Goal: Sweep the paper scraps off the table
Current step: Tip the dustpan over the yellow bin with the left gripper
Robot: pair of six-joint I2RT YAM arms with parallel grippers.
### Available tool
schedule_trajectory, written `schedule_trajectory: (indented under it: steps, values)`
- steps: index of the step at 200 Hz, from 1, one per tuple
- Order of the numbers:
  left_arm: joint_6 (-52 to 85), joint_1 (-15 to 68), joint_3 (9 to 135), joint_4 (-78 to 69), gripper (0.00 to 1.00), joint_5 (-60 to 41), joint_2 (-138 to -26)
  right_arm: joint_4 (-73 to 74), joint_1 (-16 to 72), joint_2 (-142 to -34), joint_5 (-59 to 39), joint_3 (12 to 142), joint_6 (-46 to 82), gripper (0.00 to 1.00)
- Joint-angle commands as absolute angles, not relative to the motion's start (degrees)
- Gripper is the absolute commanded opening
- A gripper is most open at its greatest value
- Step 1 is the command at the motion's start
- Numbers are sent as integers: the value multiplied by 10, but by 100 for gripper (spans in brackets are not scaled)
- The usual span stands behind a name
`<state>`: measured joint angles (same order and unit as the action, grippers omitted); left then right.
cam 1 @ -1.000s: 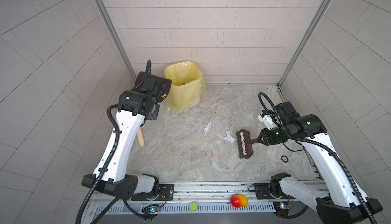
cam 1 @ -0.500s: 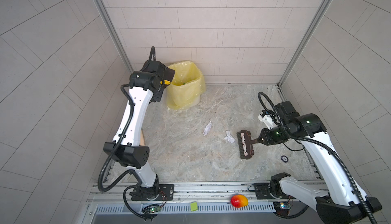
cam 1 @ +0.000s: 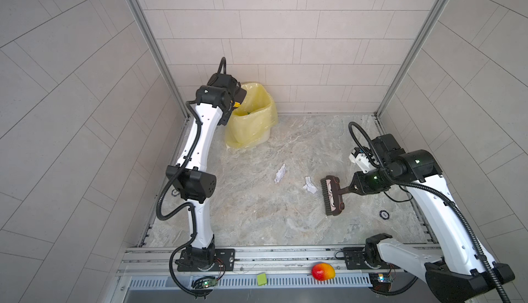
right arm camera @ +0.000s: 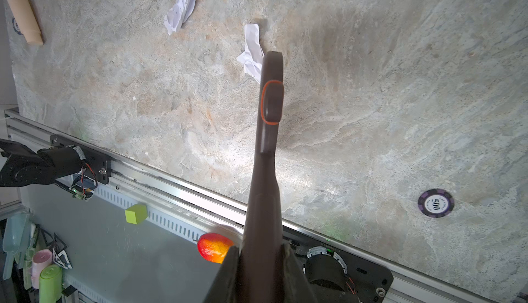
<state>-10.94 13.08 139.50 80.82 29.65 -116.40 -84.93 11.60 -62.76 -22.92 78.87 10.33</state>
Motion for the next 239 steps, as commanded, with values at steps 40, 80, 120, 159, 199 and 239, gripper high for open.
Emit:
schedule_trajectory:
  steps: [40, 80, 120, 159, 199, 239]
  values:
    - [-330, 202, 1322, 637, 0, 539, -1162, -873, 114, -634, -230, 818, 98, 0]
    - [-530, 220, 1210, 420, 0, 636, -1124, -872, 114, -630, -233, 813, 98, 0]
    - [-772, 227, 1067, 107, 0, 678, -1075, -867, 115, -629, -236, 810, 97, 0]
    - [-834, 229, 1011, 2, 0, 678, -1044, -863, 114, -630, -243, 805, 96, 0]
    - [-794, 230, 1012, 38, 0, 683, -1029, -860, 114, -630, -245, 807, 96, 0]
    - [-613, 233, 1069, 220, 0, 670, -1008, -860, 114, -636, -235, 816, 89, 0]
